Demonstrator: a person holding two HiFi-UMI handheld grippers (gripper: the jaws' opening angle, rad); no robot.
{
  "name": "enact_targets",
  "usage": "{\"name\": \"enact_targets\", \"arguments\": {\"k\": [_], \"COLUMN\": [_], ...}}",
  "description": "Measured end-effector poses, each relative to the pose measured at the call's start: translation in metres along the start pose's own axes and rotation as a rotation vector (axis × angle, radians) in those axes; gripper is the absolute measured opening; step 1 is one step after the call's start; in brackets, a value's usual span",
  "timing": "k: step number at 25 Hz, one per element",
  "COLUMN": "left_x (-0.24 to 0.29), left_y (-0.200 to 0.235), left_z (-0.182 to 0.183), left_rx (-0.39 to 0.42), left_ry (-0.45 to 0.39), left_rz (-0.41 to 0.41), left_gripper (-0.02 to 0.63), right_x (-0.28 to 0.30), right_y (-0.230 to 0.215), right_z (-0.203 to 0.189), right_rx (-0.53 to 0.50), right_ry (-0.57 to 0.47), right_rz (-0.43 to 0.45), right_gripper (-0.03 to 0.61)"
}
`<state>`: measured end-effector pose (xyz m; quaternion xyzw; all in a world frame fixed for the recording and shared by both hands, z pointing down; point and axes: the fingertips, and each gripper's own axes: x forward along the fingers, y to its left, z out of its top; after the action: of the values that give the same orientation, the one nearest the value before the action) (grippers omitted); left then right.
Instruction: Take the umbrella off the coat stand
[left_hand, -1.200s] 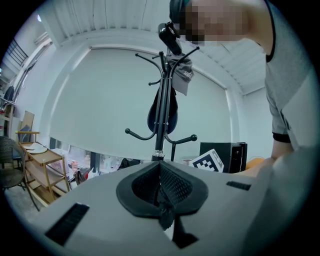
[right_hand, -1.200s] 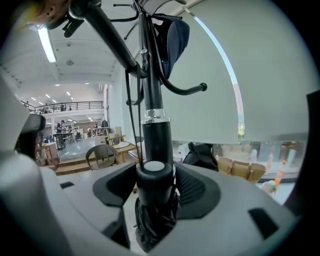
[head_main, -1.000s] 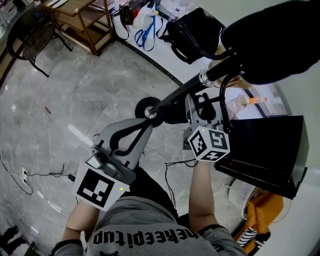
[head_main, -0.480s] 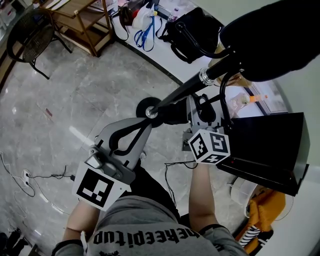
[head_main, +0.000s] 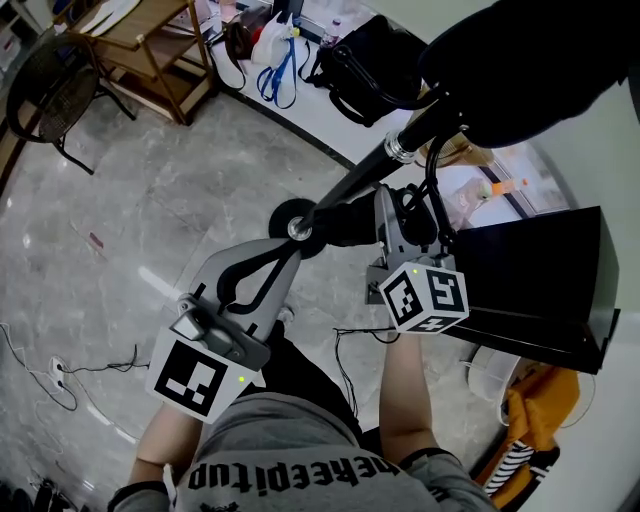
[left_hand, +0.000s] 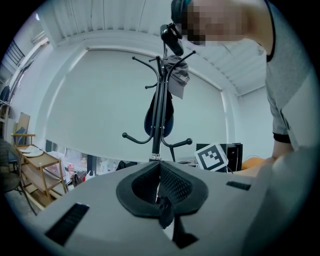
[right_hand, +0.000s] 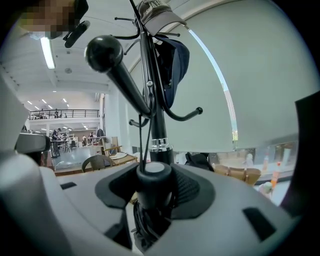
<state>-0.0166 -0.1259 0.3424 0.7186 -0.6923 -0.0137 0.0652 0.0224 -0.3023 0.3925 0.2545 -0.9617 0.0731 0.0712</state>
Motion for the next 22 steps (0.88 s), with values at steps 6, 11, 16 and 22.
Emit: {"name": "enact_targets", "arguments": {"k": [6, 11, 16, 22], "left_x": [-0.006, -0.012, -0.012, -0.014], "left_y": [-0.001, 0.002, -0.004, -0.007], "left_z": [0.004, 0.015, 0.023, 0.032], "left_rx": [0.025, 0.03, 0.045, 0.056], "left_ry": [0.013, -0.003, -0.014, -0.022], "left_rz": [-0.047, -0.078, -0.14, -0.192], "left_gripper": [0.015, 0.015, 0.015, 0.015], "right_x": [-0.013, -0.026, -0.042, -0.056], "right_y": [0.004, 0.008, 0.01, 0.014], "right_z": [0.006, 0.016, 0.031, 0.042], "right_rx": [0.01, 0.028, 0.029, 0.026], "right_ry": [-0.008, -0.031, -0.066, -0.088], "right_rz": [-0.044, -0.086, -0.131, -0.173], "right_gripper": [0.201, 0.201, 0.201, 0.201]}}
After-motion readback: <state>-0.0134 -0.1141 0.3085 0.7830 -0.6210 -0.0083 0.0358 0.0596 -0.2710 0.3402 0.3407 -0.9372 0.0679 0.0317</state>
